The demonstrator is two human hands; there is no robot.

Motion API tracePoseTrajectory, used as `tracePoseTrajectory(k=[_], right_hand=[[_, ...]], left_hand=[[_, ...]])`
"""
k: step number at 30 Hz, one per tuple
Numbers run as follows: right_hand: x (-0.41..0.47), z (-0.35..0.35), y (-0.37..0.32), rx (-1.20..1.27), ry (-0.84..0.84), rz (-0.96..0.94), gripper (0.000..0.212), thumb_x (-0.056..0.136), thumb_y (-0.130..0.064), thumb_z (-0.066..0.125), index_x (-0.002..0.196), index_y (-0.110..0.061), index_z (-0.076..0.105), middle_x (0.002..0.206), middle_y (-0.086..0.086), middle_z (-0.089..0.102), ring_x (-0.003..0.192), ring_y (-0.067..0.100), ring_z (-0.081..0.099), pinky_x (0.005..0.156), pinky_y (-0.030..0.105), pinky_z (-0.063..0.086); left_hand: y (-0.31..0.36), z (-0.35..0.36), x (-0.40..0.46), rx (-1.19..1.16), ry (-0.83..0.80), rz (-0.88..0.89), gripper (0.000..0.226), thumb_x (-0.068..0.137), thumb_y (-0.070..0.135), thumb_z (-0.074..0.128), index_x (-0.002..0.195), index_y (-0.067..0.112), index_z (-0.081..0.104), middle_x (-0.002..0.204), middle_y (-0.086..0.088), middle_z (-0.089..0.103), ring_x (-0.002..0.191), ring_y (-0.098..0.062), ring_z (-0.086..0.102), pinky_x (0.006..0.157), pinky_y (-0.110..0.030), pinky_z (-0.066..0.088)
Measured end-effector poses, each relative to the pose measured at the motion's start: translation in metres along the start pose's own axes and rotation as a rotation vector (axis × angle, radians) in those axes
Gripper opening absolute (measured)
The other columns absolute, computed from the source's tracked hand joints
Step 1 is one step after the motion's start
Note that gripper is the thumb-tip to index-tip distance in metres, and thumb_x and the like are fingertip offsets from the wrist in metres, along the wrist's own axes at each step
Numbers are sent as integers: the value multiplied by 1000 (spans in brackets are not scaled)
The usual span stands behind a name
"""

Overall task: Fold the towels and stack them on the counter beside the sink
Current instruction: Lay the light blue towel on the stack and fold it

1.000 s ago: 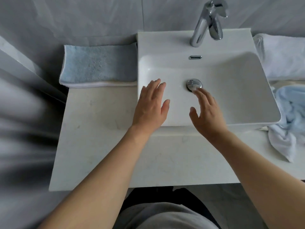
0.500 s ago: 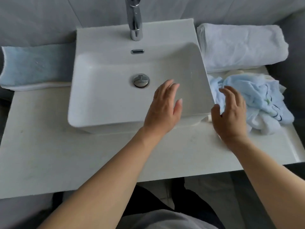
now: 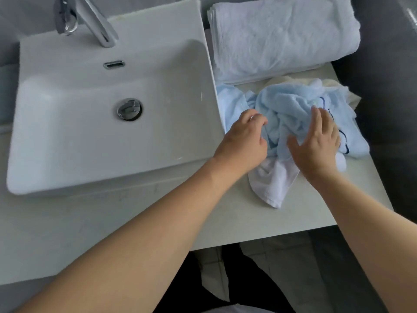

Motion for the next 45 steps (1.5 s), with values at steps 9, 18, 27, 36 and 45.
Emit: tracePoseTrajectory(k=[9, 18, 27, 36, 45], right_hand=[[49, -25, 3, 127, 66, -30, 25, 93, -25, 49, 111, -9, 57, 110, 5, 57, 105, 21, 49, 89, 35, 34], [37, -55, -10, 685, 32, 63, 16, 96, -29, 49, 109, -22, 46, 88, -18, 51, 81, 3, 51, 81, 50, 52], [27, -1, -3, -103, -293, -125, 61, 79, -17, 62, 138, -21, 46, 111, 17, 60, 102, 40, 55, 86, 44, 45], [16, -33, -9, 536, -42, 103, 13, 85, -18, 62, 97, -13, 61, 111, -3, 49, 93, 10, 51, 75, 12, 40], [-23, -33, -46, 1060, -217, 199, 27, 85, 1, 53, 106, -12, 63, 96, 6, 69, 86, 15, 66, 75, 32, 57]], left_hand=[[-34, 67, 36, 309, -276, -202, 65, 82, 17, 63, 142, 13, 37, 149, -11, 26, 134, -38, 31, 113, -42, 31], [-25, 47, 37, 330, -15, -164, 21, 95, 17, 51, 114, 12, 58, 131, -12, 49, 118, -34, 47, 93, -37, 37], [-33, 7, 0, -930, 339, -711, 25, 98, 37, 59, 101, 12, 63, 96, -6, 71, 92, -22, 70, 81, -37, 59], [-32, 40, -47, 217, -522, -468, 34, 86, 26, 66, 60, 14, 49, 59, -1, 51, 68, -23, 57, 56, -24, 39], [-28, -21, -79, -479, 113, -586, 28, 75, 40, 45, 70, 13, 54, 60, 5, 56, 63, -17, 53, 66, -31, 45]])
Point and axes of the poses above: each hand's wrist, its own x-axis towards the middle knuckle, its own z-axis out of the palm, y = z × x, the point moved 9 cm from there along x, towards the middle knuckle
